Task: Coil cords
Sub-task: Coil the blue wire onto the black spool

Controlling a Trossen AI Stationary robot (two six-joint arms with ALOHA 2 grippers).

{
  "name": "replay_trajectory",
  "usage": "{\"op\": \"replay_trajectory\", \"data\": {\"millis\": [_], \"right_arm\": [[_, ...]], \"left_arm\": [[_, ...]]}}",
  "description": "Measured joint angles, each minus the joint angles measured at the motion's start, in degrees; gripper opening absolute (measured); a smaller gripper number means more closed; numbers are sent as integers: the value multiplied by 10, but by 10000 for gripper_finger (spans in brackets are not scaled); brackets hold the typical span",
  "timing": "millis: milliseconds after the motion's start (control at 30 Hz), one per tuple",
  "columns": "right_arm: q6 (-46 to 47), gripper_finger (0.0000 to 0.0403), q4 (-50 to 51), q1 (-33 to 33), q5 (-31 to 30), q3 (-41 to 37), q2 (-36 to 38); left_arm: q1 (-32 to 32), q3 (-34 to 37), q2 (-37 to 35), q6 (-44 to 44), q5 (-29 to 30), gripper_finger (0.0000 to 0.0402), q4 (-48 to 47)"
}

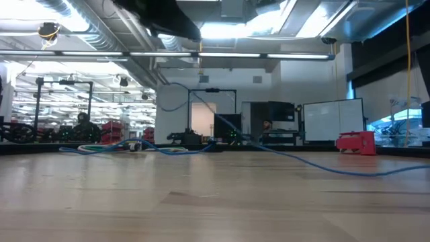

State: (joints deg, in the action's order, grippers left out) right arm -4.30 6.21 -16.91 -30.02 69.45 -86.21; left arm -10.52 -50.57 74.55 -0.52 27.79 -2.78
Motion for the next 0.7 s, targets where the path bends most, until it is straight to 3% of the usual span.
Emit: {"op": "replay_trajectory", "data": {"millis": [367,700], "right_arm": [[77,5,61,10,-18,-33,-35],[86,5,60,41,-116,-35,-98]], "left_arm": [[-12,1,-24,34,24,1,-42],[-11,1,-24,72,25,1,-21]]}}
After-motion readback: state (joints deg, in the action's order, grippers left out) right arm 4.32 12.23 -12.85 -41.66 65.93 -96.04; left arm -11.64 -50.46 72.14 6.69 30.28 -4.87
